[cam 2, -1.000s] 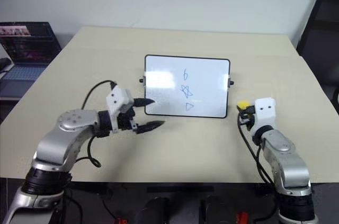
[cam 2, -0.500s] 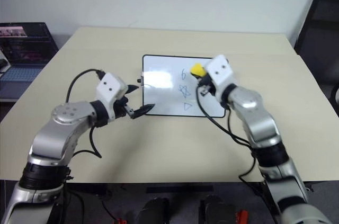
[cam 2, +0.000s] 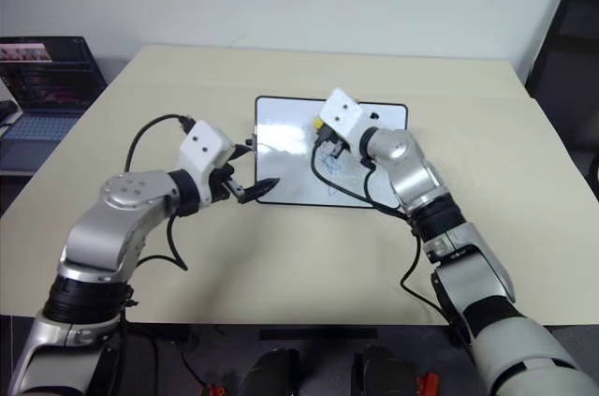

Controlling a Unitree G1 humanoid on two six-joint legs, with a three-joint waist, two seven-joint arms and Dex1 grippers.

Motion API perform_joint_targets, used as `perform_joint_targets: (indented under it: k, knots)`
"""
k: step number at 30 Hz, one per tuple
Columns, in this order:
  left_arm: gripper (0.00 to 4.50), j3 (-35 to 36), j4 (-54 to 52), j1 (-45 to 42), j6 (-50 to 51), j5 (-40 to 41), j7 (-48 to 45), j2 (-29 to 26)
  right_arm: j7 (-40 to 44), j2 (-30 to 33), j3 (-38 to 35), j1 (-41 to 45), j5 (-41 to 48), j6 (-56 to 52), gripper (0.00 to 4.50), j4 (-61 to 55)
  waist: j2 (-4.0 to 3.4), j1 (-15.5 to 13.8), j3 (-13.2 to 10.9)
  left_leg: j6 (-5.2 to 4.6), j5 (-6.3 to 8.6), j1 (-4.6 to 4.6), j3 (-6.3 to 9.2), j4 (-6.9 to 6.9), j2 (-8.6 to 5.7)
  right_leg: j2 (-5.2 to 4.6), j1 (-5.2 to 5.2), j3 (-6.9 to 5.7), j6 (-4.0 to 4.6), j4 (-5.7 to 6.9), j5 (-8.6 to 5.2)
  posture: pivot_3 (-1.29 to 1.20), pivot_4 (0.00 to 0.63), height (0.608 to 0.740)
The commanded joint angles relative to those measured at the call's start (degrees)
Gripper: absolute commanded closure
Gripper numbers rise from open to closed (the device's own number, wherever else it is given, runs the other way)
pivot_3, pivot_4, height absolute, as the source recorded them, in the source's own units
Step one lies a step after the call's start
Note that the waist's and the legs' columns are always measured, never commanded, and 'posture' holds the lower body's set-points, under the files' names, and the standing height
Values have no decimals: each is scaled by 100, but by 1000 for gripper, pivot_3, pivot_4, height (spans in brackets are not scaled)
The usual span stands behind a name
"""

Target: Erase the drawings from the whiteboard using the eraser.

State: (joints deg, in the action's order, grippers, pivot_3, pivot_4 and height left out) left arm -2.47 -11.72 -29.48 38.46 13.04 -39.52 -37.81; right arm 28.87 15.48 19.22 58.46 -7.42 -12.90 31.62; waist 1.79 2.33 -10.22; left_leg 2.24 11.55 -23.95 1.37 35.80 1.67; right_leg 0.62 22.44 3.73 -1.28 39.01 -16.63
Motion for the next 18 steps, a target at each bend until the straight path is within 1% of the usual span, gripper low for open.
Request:
perform_joint_targets:
  k: [1, 5, 6, 10, 12, 14, 18]
  knots:
    - [0, 58, -238, -22, -62, 5, -39, -66, 258, 40, -14, 171, -120, 97, 3525, 17, -1, 2, 0, 0, 0, 1, 0, 0, 0, 0, 0, 0, 0, 1, 0, 0, 150, 740]
    - [0, 76, -199, -38, -84, 5, -8, -29, 641, 122, 77, 63, -208, 0, 3525, -114, -1, 3, 0, 0, 0, 1, 2, 1, 0, 0, 0, -1, 0, 4, 0, 0, 150, 740]
    - [0, 66, -212, -24, -86, 9, -1, -9, 603, 124, 61, 65, -255, 20, 3525, -117, -1, 3, 0, 0, 0, 1, 2, 1, 0, 0, 0, -1, 0, 4, 0, 0, 150, 740]
    - [0, 51, -313, 86, -65, 30, 45, 46, -165, 95, -191, 286, -500, 301, 3525, 156, -1, 4, 0, 0, 0, 3, 1, 2, 0, 0, -1, 0, 0, 5, 0, 0, 150, 740]
    - [0, 72, -344, 126, -45, 44, 49, 56, -154, 115, -196, 323, -518, 325, 3525, 217, -1, 3, 0, 0, 0, 2, 2, 3, 0, -1, -1, -1, 0, 7, 0, 0, 150, 740]
    - [0, 87, -365, 153, -34, 53, 50, 59, -38, 131, -154, 326, -538, 313, 3525, 243, 0, 2, 0, 0, 0, 3, 2, 4, 0, -1, -1, -1, 1, 7, 1, 0, 150, 740]
    - [0, 112, -333, 204, -83, 56, 55, 53, 752, 254, 172, -2, -562, 60, 3525, -141, 0, -1, 0, 0, 0, 3, 3, 4, -1, -1, -2, -2, 1, 6, 0, 0, 150, 740]
